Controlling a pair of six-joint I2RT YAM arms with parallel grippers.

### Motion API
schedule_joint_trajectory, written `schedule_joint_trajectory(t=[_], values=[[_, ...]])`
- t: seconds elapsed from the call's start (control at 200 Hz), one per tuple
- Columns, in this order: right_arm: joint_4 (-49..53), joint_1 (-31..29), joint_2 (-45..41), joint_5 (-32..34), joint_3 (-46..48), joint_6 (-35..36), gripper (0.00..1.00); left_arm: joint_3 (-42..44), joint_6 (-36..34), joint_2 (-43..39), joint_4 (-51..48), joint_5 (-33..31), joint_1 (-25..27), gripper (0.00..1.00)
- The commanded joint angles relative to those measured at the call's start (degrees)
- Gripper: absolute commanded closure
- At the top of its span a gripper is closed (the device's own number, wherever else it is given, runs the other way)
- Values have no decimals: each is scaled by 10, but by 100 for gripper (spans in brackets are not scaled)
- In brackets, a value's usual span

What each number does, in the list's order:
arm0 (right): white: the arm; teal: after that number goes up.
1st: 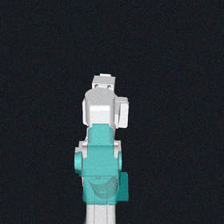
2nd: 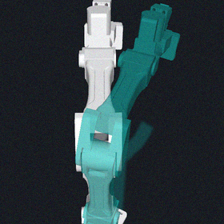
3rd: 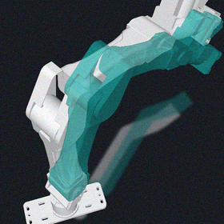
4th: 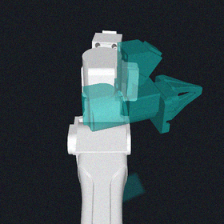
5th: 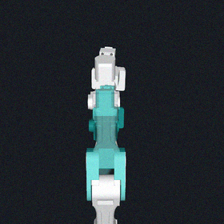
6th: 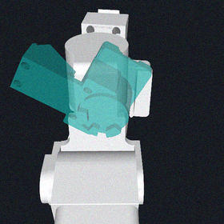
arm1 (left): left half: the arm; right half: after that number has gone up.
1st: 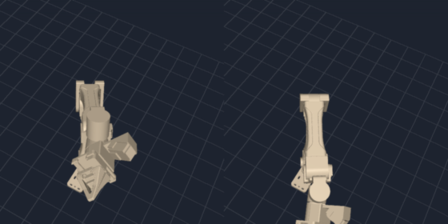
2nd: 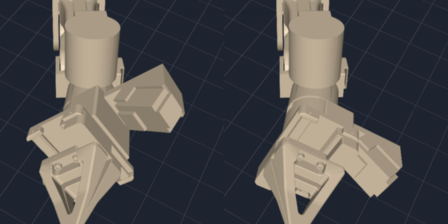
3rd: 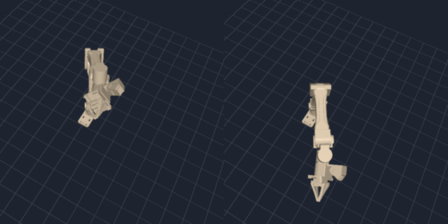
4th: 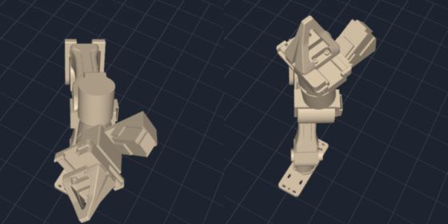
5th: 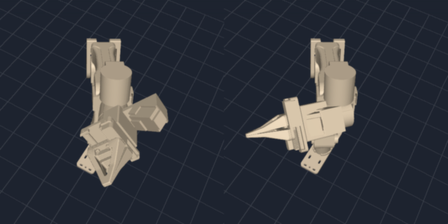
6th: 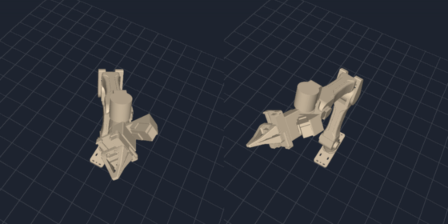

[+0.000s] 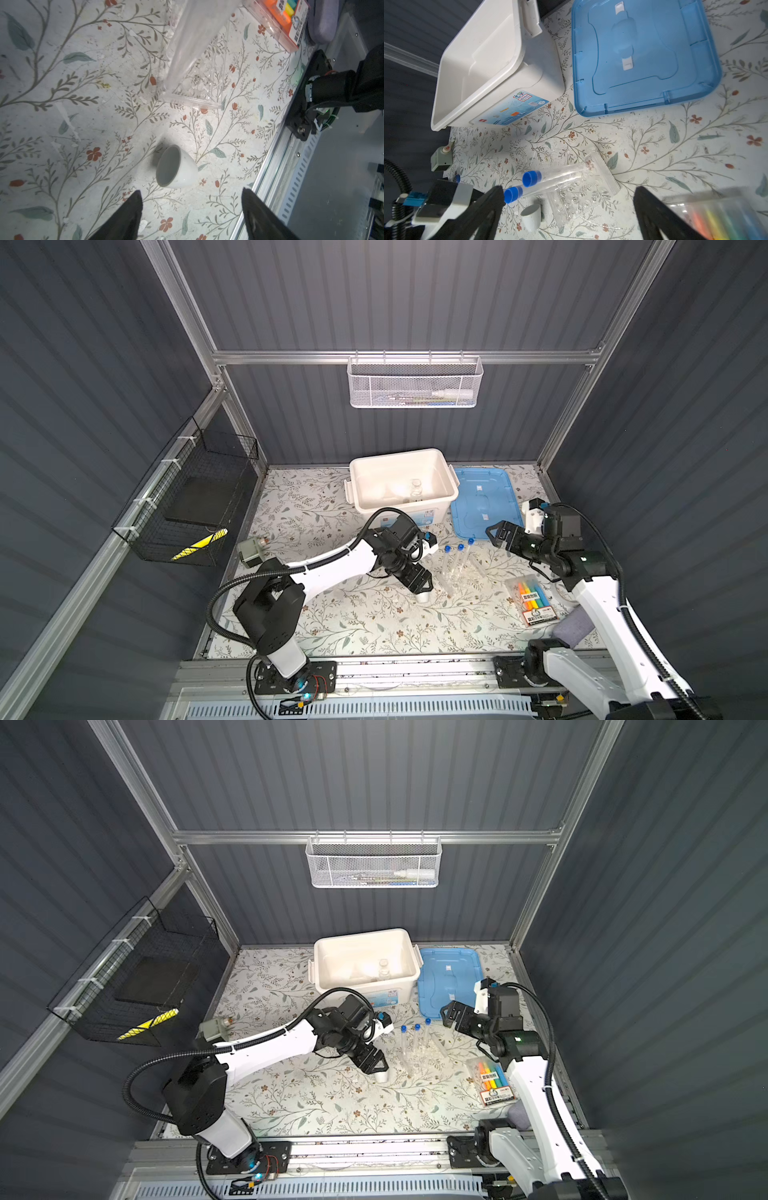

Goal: Organize the chemistry lab equipment
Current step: 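Move the left gripper to the white cup while the right nears the tubes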

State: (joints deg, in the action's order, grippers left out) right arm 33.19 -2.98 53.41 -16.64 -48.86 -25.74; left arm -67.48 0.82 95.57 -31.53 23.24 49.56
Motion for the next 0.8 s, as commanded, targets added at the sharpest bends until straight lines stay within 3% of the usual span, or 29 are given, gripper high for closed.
schedule_joint_trajectory(t=[0.0, 0.285, 0.795], values=[[30, 0, -21, 30, 16, -27, 1, -4, -58, 18, 2, 53, -2, 26], [50, -2, -56, 44, 39, -50, 1, 2, -81, 51, 10, 78, -3, 31], [41, -6, -48, 41, 39, -48, 1, 42, -20, 57, 73, 24, -6, 34]])
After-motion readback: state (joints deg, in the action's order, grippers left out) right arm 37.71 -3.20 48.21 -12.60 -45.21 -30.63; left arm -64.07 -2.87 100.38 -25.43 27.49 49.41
